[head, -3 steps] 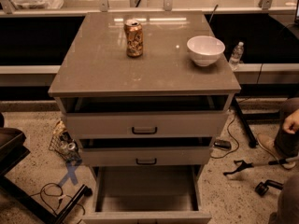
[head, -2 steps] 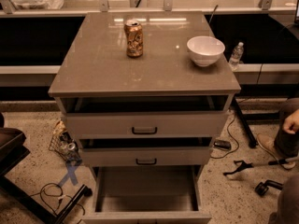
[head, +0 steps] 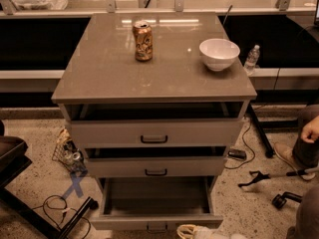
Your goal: Close bottom drawer
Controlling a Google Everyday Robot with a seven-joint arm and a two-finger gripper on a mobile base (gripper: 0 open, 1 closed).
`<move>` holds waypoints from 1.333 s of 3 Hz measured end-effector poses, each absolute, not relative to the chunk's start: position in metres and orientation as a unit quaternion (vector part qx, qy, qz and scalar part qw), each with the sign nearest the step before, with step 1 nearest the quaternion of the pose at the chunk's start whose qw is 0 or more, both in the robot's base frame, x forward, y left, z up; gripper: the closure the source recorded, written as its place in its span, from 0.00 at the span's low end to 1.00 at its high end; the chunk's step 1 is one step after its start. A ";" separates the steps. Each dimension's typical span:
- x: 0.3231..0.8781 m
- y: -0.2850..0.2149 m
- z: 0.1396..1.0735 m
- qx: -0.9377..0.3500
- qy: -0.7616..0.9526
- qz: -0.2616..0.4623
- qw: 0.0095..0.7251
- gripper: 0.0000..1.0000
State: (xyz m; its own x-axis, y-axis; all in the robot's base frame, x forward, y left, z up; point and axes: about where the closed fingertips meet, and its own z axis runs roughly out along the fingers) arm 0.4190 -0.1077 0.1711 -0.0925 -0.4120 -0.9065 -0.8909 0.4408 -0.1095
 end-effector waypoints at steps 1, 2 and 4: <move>0.420 -0.105 0.170 -0.468 0.695 0.249 0.486 1.00; 0.446 -0.096 0.165 -0.473 0.687 0.252 0.491 1.00; 0.490 -0.092 0.160 -0.470 0.681 0.256 0.500 1.00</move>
Offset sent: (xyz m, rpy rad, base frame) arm 0.0766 0.0230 -0.0158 0.0214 -0.0415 0.0397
